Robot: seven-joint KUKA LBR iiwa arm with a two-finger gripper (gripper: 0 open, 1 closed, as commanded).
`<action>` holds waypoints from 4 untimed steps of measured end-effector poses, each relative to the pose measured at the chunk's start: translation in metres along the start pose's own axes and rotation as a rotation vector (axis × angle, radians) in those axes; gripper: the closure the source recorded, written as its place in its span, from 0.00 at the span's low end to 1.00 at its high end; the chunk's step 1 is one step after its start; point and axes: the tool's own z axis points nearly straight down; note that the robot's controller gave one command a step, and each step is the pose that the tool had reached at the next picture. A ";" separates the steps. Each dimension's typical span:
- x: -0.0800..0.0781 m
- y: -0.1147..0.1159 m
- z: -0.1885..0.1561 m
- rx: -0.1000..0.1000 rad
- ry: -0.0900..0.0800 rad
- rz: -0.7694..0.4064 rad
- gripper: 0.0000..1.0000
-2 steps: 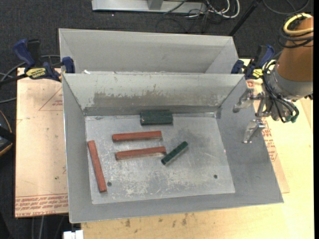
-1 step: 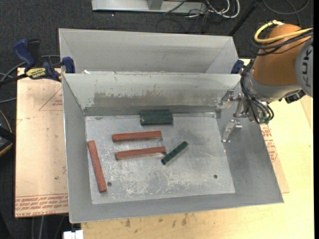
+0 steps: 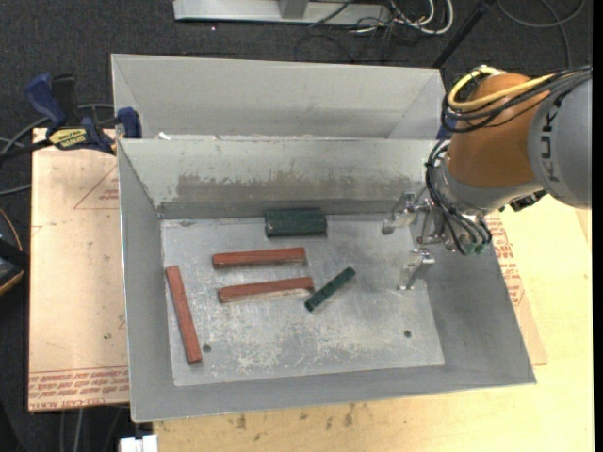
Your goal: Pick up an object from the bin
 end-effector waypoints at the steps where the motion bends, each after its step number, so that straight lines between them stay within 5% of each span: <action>1: 0.019 0.029 0.008 0.001 -0.002 0.006 0.00; 2: -0.003 0.089 0.062 0.002 -0.013 -0.157 1.00; 3: -0.003 0.089 0.062 0.002 -0.013 -0.157 1.00; 4: -0.010 0.080 -0.097 0.002 -0.010 -0.133 1.00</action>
Offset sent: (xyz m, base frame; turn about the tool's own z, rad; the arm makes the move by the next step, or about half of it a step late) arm -0.0051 0.0886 -0.0708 -0.1564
